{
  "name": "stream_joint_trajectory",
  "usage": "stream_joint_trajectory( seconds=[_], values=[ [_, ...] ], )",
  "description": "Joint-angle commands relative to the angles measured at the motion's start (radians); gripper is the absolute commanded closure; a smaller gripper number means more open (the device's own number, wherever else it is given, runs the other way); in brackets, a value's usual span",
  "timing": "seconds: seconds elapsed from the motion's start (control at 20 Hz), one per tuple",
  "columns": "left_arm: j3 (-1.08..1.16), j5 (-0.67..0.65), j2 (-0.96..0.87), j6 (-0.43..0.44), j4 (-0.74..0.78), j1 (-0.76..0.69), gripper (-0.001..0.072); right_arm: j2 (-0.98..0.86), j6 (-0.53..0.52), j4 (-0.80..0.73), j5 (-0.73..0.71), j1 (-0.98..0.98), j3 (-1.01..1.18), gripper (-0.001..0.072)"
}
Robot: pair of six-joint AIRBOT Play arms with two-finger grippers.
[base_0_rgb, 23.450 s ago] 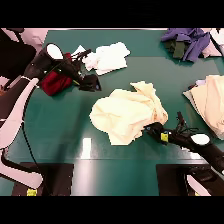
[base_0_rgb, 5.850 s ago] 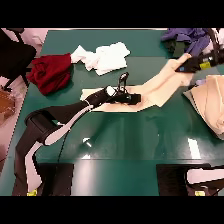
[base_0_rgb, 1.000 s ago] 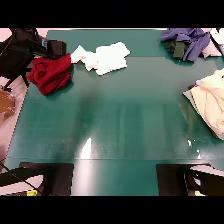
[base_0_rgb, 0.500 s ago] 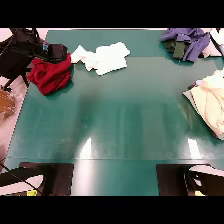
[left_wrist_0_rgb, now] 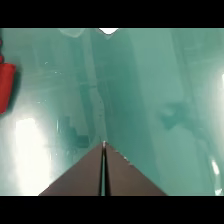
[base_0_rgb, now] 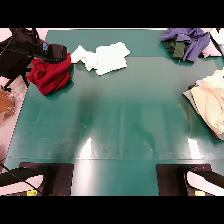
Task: Fold the shirts.
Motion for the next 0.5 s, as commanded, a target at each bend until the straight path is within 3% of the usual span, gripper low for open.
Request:
stream_joint_trajectory(
  seconds=[0.0,0.15,0.45],
  values=[
    [0.001,0.001,0.0,0.0,0.0,0.0,0.0681,0.009,-0.232,0.001,-0.039,0.303,-0.104,0.0197],
    [0.0,0.0,0.0,0.0,0.0,0.0,0.0681,0.009,-0.247,0.001,-0.042,0.366,-0.127,0.0197],
    [0.001,0.0,0.0,0.0,0.0,0.0,0.0681,0.009,-0.246,0.004,-0.02,0.307,-0.071,0.0197]
  ],
)
